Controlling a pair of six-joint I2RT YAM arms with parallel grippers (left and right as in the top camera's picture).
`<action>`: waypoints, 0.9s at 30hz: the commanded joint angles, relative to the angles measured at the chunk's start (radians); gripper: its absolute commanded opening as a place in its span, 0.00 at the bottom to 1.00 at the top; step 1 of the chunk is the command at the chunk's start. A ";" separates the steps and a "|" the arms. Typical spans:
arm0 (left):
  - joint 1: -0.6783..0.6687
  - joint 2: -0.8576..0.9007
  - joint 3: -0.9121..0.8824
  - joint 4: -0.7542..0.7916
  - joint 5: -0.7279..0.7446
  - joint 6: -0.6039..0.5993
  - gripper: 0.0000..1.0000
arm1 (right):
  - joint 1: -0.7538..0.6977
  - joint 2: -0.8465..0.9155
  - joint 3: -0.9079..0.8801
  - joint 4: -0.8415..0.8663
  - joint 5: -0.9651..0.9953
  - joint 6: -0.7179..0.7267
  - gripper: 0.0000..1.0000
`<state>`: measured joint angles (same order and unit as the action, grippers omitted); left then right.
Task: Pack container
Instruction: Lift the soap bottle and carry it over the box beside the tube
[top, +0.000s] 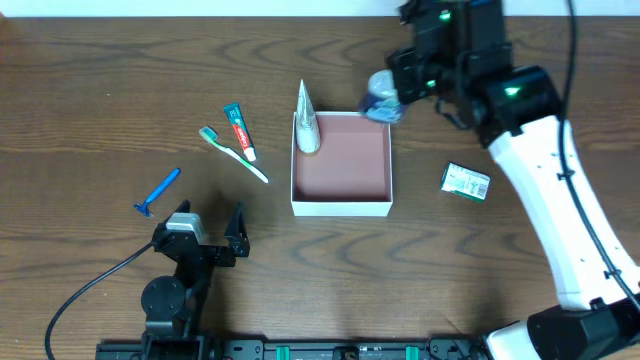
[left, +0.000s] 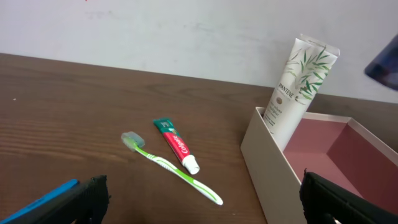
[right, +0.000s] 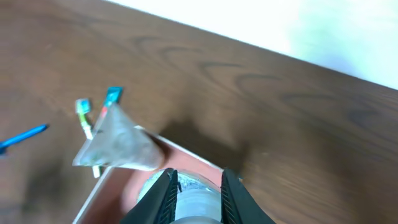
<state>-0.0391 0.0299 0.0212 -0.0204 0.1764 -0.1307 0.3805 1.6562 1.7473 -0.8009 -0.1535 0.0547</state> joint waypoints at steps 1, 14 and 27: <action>0.005 0.000 -0.017 -0.035 0.011 0.002 0.98 | 0.053 0.027 0.018 0.029 0.000 -0.019 0.04; 0.005 0.000 -0.017 -0.035 0.011 0.002 0.98 | 0.091 0.173 0.018 0.109 0.007 -0.036 0.04; 0.005 0.000 -0.017 -0.035 0.011 0.002 0.98 | 0.101 0.259 0.018 0.140 0.007 -0.056 0.04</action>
<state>-0.0391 0.0299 0.0212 -0.0204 0.1764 -0.1307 0.4702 1.9141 1.7473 -0.6788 -0.1410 0.0174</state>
